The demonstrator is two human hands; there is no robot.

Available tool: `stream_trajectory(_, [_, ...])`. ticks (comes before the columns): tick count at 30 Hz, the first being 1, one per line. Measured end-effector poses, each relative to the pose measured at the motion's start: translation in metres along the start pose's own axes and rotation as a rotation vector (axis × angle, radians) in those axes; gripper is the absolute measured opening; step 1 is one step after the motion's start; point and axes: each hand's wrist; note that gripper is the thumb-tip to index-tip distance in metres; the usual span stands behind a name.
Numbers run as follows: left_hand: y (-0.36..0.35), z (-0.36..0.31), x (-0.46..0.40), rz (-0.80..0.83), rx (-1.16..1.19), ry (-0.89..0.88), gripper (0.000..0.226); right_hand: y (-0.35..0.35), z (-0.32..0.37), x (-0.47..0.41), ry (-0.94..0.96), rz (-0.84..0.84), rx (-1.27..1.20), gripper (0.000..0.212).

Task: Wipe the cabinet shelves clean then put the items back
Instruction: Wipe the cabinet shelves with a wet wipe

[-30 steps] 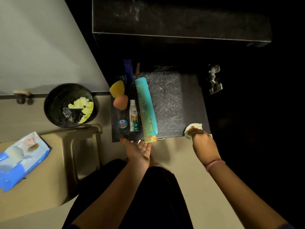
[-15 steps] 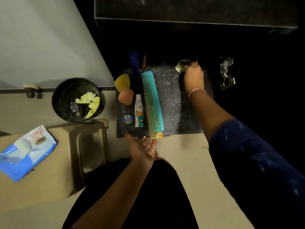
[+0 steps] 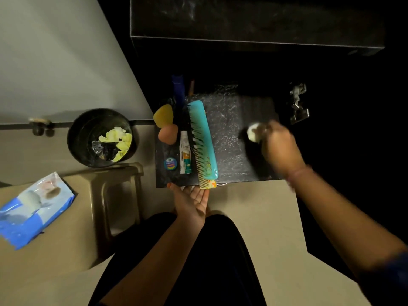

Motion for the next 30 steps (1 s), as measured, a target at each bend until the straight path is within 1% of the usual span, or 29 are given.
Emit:
stream_trajectory(1, [0.001,0.001,0.0,0.004,0.0,-0.007,0.084,0.009,0.005,-0.032,0.014,-0.059,-0.028,0.03])
stream_trajectory(2, [0.001,0.002,-0.001,0.01,0.0,-0.013,0.084,0.014,0.011,-0.065,0.021,-0.079,-0.043,0.032])
stream_trajectory(5, [0.004,0.001,-0.003,0.033,0.005,-0.021,0.083,0.009,0.033,-0.126,-0.002,0.046,0.042,0.031])
stream_trajectory(7, [0.004,0.002,-0.002,0.05,0.01,-0.021,0.08,-0.003,0.042,-0.127,-0.027,0.08,0.096,0.034])
stream_trajectory(10, [0.004,0.002,0.0,0.038,0.023,-0.032,0.079,-0.025,0.042,-0.085,-0.004,-0.009,0.024,0.041])
stream_trajectory(14, [0.001,0.003,0.002,0.008,0.026,-0.033,0.08,-0.049,0.03,0.029,0.093,-0.019,0.022,0.047])
stream_trajectory(16, [0.0,0.003,0.002,0.004,0.035,-0.03,0.081,-0.057,0.017,0.078,0.147,0.026,0.026,0.049])
stream_trajectory(19, [0.001,0.002,0.002,0.011,0.028,-0.028,0.082,-0.043,0.009,0.103,0.17,0.21,0.058,0.037])
stream_trajectory(20, [0.0,0.002,0.003,0.013,0.023,-0.028,0.082,-0.033,0.007,0.094,0.154,0.257,0.079,0.034])
stream_trajectory(21, [0.0,0.001,0.003,0.01,0.021,-0.026,0.082,-0.021,0.008,0.079,0.127,0.25,0.065,0.026])
stream_trajectory(22, [0.0,0.001,0.003,0.005,0.019,-0.025,0.082,-0.007,0.01,0.059,0.093,0.193,0.008,0.017])
stream_trajectory(23, [0.0,0.001,0.003,0.0,0.017,-0.022,0.082,0.006,0.011,0.034,0.054,0.095,-0.047,0.016])
stream_trajectory(25, [0.0,0.001,0.003,-0.002,0.019,-0.024,0.082,0.026,0.017,-0.026,0.003,-0.078,-0.126,0.019])
stream_trajectory(26, [0.001,0.001,0.003,0.005,0.021,-0.028,0.082,0.031,0.022,-0.059,0.002,-0.111,-0.137,0.021])
stream_trajectory(27, [0.001,0.001,0.004,0.016,0.019,-0.031,0.082,0.03,0.029,-0.09,0.001,-0.09,-0.14,0.026])
stream_trajectory(29, [0.001,0.001,0.005,0.019,0.017,-0.033,0.082,0.02,0.043,-0.134,-0.058,0.062,-0.172,0.033])
stream_trajectory(30, [0.0,0.001,0.006,0.015,0.019,-0.031,0.081,0.01,0.049,-0.144,-0.072,0.104,-0.165,0.035])
Point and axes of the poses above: each hand's wrist, its own x-axis away from the middle knuckle, its own y-axis out of the back of the hand, z = x × y, and after that the axes turned 6 degrees about x, right-handed
